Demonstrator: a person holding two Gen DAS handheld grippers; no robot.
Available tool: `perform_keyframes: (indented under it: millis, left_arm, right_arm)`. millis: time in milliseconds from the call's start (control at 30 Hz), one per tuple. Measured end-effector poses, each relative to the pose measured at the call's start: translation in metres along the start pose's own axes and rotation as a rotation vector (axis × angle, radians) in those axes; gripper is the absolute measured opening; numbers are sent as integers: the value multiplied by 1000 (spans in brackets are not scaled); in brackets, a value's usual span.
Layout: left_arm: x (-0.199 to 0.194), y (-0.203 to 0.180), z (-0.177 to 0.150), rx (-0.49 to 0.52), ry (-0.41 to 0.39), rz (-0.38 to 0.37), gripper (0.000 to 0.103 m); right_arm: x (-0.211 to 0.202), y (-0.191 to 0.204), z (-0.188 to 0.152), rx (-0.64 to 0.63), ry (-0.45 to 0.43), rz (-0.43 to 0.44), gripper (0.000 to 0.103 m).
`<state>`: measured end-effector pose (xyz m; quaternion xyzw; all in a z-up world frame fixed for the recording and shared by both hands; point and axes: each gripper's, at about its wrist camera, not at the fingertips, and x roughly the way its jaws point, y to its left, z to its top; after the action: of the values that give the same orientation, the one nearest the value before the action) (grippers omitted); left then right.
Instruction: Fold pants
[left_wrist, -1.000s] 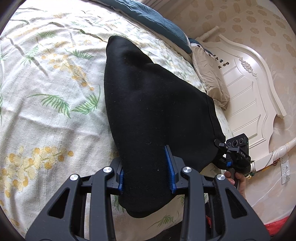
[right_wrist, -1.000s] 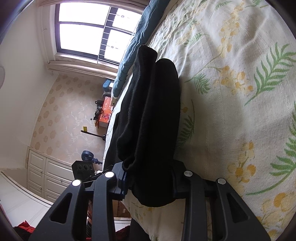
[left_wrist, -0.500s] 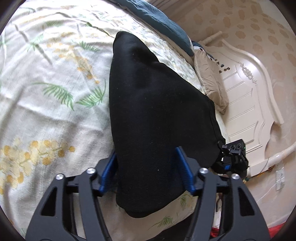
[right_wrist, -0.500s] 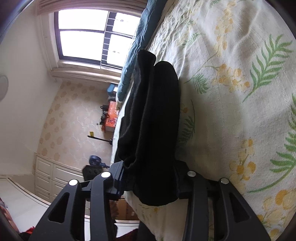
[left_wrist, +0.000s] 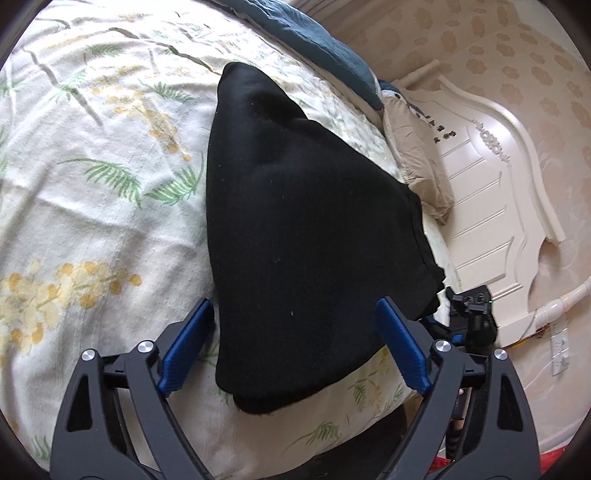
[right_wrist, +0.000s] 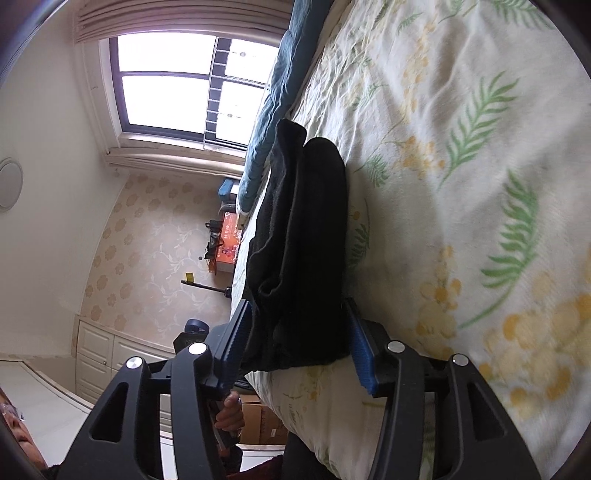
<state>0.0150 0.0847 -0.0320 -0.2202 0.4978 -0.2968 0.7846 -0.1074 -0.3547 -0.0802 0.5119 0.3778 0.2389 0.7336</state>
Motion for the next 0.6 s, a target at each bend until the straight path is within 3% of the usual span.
perform_keyframes:
  millis: [233, 367, 500, 600]
  left_arm:
    - [-9, -23, -16, 91, -72, 220, 95]
    - [-14, -33, -26, 109, -111, 294, 95]
    - [-18, -40, -37, 146, -151, 395, 95]
    - [-23, -47, -46, 167, -201, 475, 95]
  right_arm:
    - [-9, 5, -13, -44, -25, -59, 59]
    - [-7, 15, -20, -77, -38, -105, 65]
    - [-5, 27, -32, -139, -56, -201, 70]
    - [3, 41, -45, -221, -58, -322, 76]
